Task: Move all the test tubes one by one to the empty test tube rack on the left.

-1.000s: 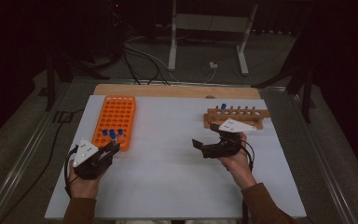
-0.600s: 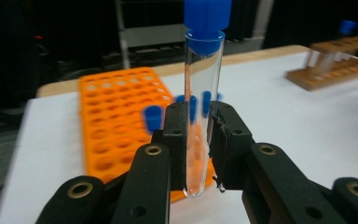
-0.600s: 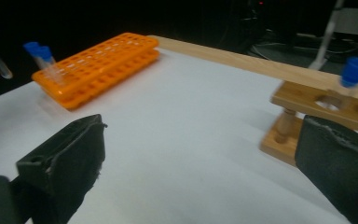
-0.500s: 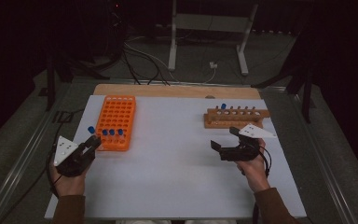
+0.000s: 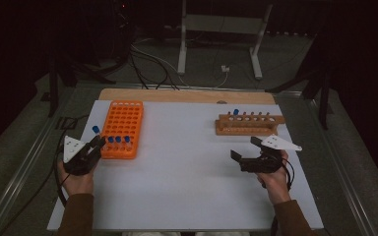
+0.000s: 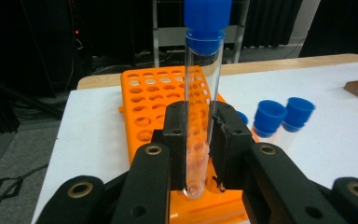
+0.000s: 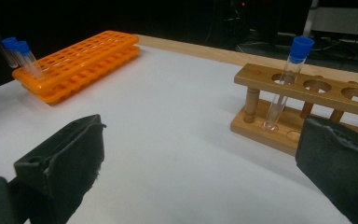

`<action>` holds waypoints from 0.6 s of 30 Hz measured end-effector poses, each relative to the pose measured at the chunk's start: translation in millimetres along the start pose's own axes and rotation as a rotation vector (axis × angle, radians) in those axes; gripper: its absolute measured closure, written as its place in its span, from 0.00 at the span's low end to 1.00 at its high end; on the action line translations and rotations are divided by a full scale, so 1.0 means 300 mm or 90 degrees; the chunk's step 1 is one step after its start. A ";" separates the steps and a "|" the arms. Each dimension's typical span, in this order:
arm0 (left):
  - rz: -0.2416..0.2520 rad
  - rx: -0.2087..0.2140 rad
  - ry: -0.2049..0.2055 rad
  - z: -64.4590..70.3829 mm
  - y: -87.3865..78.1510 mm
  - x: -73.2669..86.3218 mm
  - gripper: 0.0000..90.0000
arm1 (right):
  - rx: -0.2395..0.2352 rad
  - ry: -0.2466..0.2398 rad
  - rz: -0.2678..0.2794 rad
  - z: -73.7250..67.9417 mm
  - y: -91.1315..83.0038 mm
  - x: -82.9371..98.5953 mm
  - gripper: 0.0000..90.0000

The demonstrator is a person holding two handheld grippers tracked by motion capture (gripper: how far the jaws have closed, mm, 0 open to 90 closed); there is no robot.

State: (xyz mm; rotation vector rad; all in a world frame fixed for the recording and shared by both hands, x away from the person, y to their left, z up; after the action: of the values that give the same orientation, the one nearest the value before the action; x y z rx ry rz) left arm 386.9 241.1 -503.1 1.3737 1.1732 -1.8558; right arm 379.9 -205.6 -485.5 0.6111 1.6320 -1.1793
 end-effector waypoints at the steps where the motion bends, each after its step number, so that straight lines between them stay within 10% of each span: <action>1: -0.003 -0.001 0.000 -0.002 0.007 0.004 0.87 | -0.001 0.000 0.000 0.000 0.000 0.001 0.01; 18: -0.085 -0.004 -0.008 -0.018 0.072 0.129 0.87 | -0.012 -0.004 -0.006 -0.016 0.008 0.013 0.01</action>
State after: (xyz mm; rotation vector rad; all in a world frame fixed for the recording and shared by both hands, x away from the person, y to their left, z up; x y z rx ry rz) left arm 394.2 238.5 -547.1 1.3069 1.2917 -1.9464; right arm 378.3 -201.0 -489.9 0.5878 1.6400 -1.1697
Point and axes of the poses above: each handheld gripper's, and its own axes: y roughly forward along the jaws, x roughly out of its underside, z roughly to its right, the point moved 10 cm from there along y, roughly forward along the jaws, and after that the axes turned 13 degrees about x, right-handed, at the moved point
